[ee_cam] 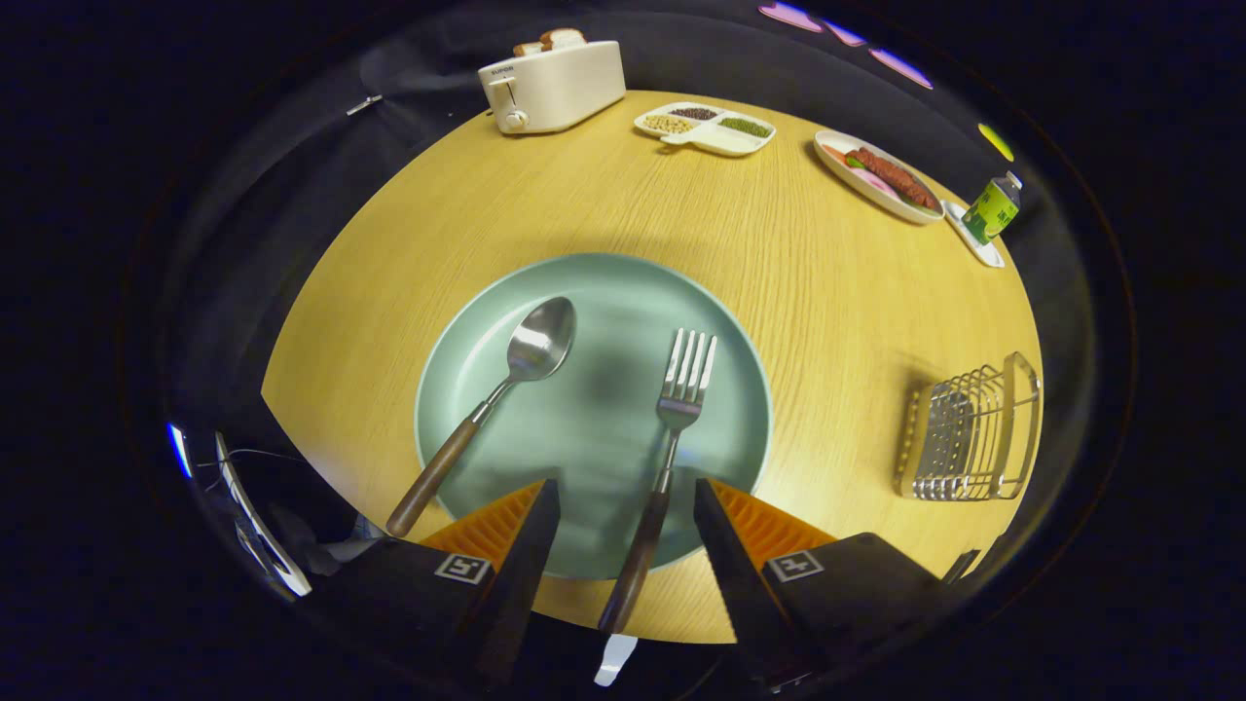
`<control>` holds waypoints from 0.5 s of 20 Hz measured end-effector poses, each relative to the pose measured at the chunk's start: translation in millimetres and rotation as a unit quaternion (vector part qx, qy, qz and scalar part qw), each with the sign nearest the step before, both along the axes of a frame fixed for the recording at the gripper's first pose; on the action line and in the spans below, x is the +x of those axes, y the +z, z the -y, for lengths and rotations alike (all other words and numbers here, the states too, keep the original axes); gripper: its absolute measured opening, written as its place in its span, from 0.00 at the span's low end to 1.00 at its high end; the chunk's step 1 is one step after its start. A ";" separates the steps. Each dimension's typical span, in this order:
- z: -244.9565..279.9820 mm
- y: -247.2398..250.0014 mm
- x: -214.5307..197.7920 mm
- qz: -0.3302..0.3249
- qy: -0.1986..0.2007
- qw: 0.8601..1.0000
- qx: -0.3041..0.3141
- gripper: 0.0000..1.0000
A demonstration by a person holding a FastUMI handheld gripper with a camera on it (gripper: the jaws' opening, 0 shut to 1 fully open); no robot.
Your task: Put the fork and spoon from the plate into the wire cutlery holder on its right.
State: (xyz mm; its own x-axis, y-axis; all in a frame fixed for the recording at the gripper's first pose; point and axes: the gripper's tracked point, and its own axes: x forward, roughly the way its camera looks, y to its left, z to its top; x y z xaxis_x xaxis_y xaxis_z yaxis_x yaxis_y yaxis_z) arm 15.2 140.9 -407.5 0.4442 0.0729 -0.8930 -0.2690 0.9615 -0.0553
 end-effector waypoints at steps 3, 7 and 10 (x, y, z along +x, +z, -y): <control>-0.1 -6.6 2.3 -0.015 -0.001 1.000 -0.011 0.72; 7.2 -15.3 0.5 -0.032 -0.007 0.999 -0.023 0.30; 5.5 -14.5 5.0 -0.039 0.002 0.999 -0.001 0.11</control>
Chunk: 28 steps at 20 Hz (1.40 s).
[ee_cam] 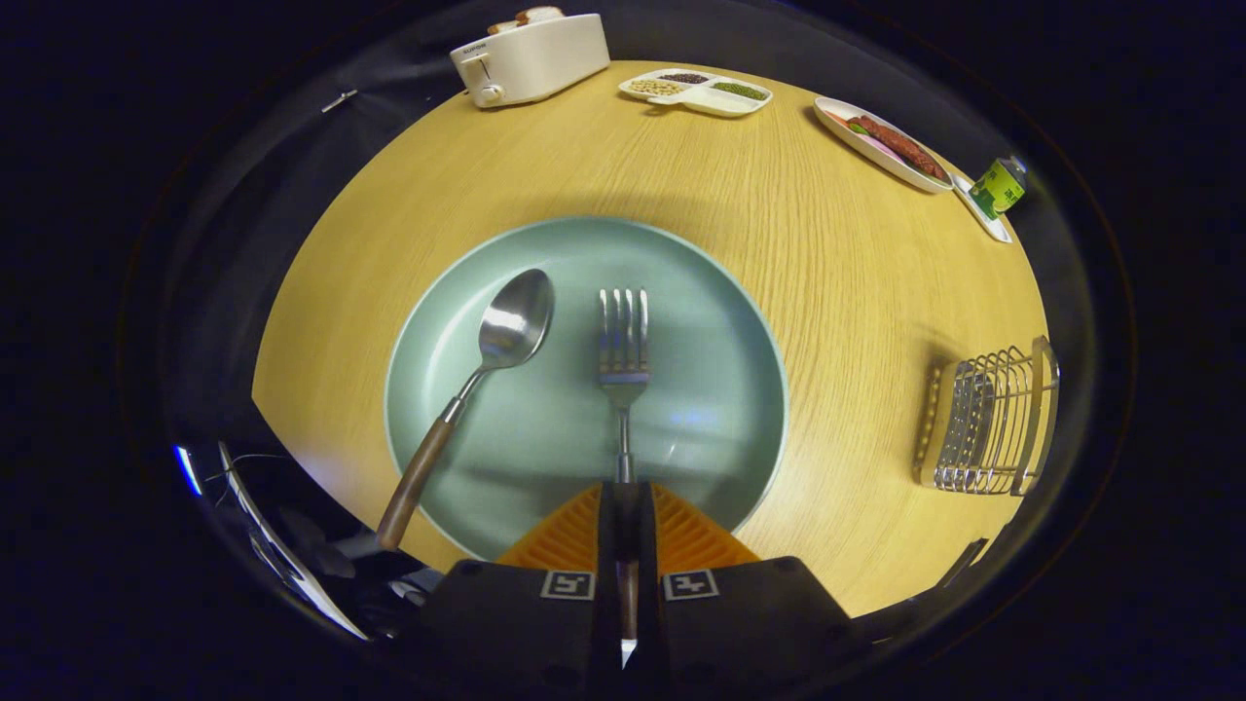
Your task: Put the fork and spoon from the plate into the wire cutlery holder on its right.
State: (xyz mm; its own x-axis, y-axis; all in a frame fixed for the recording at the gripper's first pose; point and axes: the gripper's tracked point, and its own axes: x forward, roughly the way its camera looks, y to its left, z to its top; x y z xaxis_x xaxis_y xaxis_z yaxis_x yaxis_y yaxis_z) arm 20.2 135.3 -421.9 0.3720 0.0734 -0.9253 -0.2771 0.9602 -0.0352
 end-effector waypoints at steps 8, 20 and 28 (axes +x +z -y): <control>12.5 38.6 -1.9 -0.013 -0.016 0.998 0.053 0.06; 160.3 155.5 -27.7 -0.009 -0.002 0.999 0.031 0.06; 248.4 146.6 -32.5 -0.119 0.014 0.993 -0.006 0.06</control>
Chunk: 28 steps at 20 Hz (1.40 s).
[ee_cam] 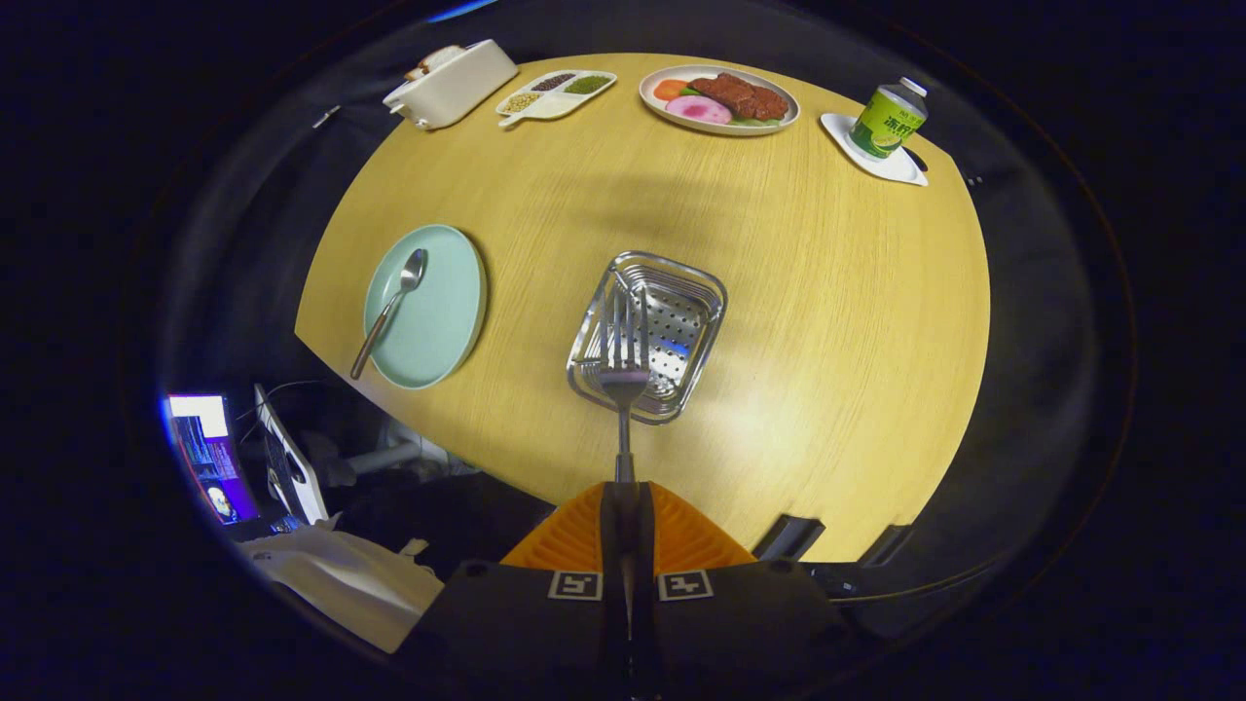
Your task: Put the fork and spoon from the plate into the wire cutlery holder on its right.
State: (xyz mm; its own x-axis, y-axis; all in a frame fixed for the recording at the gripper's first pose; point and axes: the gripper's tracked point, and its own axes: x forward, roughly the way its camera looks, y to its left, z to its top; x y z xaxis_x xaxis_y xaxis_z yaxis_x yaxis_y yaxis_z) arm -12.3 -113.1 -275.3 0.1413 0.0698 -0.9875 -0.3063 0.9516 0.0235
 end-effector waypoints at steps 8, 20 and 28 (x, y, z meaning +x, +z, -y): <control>3.7 -22.4 21.2 -0.108 0.003 0.994 -0.010 0.07; -20.6 21.9 44.4 -0.009 -0.029 0.998 0.058 0.99; -74.5 90.1 61.2 0.196 -0.068 0.970 0.127 0.99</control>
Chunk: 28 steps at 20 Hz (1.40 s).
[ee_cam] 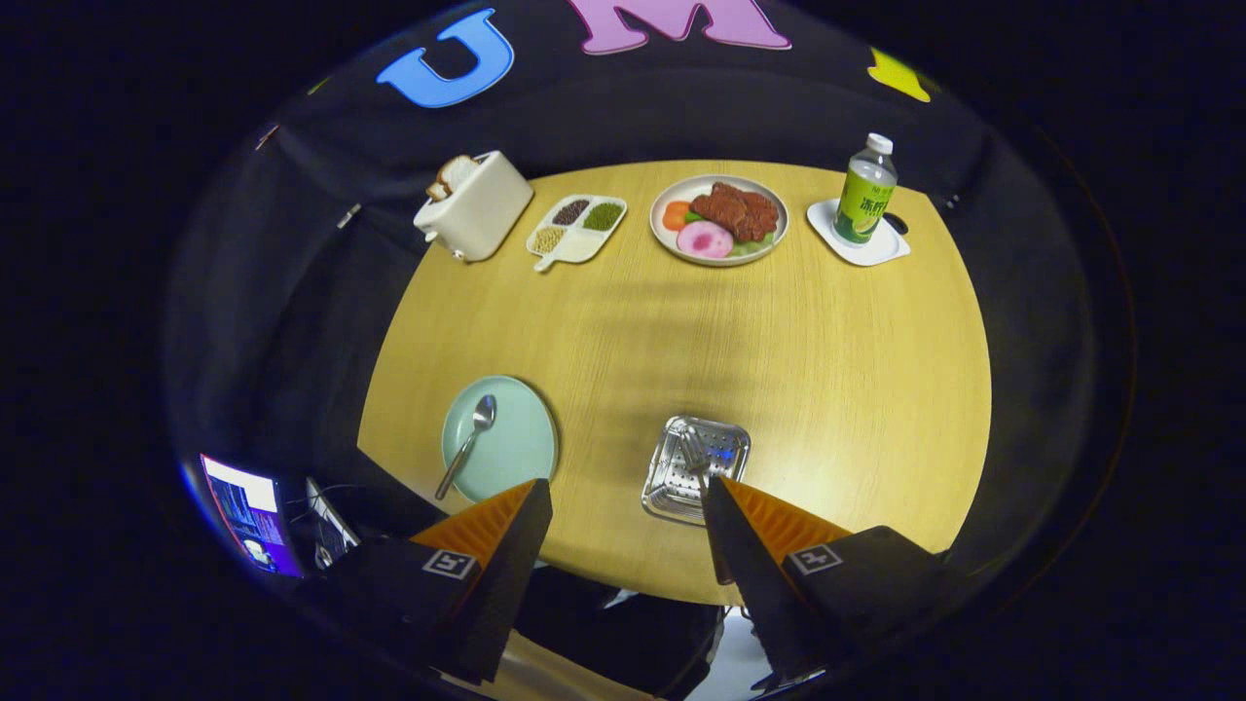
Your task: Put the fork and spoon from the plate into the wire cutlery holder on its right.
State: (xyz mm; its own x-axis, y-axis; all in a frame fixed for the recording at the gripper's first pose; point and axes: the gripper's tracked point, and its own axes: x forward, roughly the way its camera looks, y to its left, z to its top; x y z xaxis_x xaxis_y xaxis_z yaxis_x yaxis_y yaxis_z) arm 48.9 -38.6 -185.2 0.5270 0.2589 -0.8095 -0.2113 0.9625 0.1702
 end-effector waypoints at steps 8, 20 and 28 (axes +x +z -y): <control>-94.2 -27.0 -8.6 0.077 -0.032 0.997 0.002 0.99; -234.0 -154.3 -22.6 -0.025 0.012 1.000 -0.015 0.99; -248.1 -227.7 -15.0 -0.082 0.024 0.994 -0.074 1.00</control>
State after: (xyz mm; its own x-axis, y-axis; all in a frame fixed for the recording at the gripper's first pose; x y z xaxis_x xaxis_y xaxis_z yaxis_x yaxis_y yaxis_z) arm 33.9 209.5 -412.9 0.3749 0.1525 -0.9144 -0.2392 0.9689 0.0635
